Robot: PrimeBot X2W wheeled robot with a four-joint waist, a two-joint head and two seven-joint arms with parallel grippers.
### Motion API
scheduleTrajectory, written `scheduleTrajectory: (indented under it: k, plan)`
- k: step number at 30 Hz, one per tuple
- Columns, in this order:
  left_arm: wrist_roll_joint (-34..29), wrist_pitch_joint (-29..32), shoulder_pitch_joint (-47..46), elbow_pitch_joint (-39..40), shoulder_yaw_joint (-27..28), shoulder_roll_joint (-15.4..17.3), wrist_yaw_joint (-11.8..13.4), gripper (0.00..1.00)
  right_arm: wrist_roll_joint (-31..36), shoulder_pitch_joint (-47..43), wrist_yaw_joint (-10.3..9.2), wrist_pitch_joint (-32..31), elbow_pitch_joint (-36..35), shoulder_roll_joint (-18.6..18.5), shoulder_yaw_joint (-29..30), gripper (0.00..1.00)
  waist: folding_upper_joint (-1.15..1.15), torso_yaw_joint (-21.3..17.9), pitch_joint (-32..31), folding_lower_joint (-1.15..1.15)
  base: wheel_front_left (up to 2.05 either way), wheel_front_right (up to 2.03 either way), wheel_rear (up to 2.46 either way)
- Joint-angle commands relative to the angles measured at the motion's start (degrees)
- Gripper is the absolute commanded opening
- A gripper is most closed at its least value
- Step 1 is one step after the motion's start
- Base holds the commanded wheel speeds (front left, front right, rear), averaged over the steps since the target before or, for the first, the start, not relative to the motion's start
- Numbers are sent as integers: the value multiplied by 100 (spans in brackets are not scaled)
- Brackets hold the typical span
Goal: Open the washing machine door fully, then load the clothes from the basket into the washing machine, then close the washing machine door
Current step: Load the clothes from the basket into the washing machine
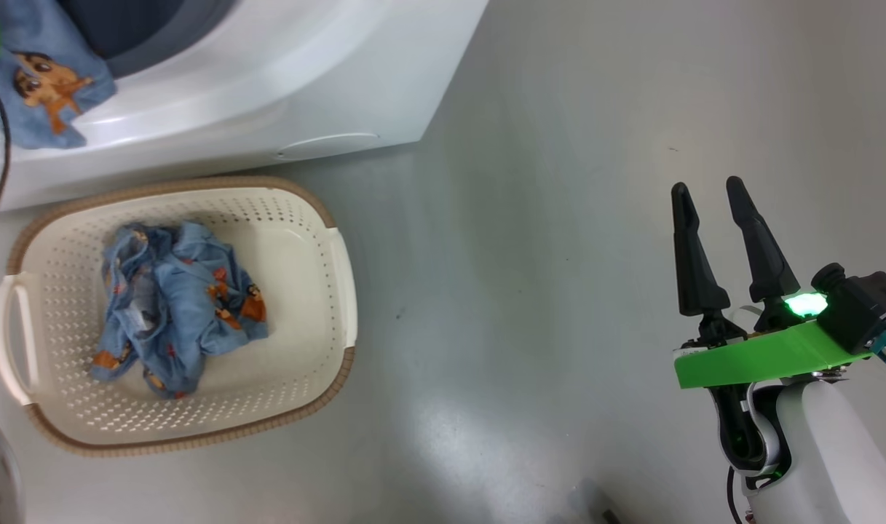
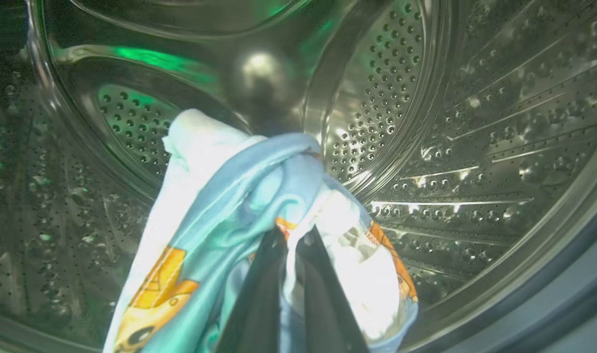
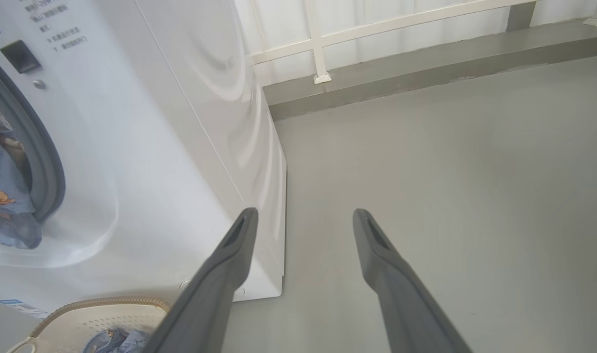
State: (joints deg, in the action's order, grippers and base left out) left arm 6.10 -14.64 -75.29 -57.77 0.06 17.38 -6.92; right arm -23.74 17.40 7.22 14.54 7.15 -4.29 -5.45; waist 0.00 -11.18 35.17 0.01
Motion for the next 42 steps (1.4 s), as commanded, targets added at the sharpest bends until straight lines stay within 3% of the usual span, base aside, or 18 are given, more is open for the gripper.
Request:
scheduleTrajectory:
  k: [1,12,18,19,21,31,42]
  plan:
    - [-12,-36,-228,147,89,306,67,0,-32,-32,26,46,-127,-9,-125,100,0,-74,52,-1,0,0,0]
    - [-78,-36,-143,1712,291,355,106,0,-36,-32,26,46,-156,44,-125,100,0,-169,129,-1,0,0,0]
    - [-119,-36,126,1810,370,312,107,0,-47,2,26,46,-169,70,-164,100,0,-180,169,-1,0,0,0]
    - [-104,-36,177,1695,390,297,103,25,-50,4,26,46,-166,73,-168,100,0,-181,169,-1,0,0,0]
    - [-149,-36,221,1383,370,315,106,100,-54,-1,26,46,-161,80,-177,100,0,-183,166,-1,0,0,0]
    - [-148,-36,29,637,359,334,82,100,-60,-21,26,46,-129,96,-175,100,0,-172,117,-1,0,0,0]
    - [-18,-36,282,656,400,197,28,100,-49,-23,26,46,-107,79,-145,100,0,-91,-51,-1,0,0,0]
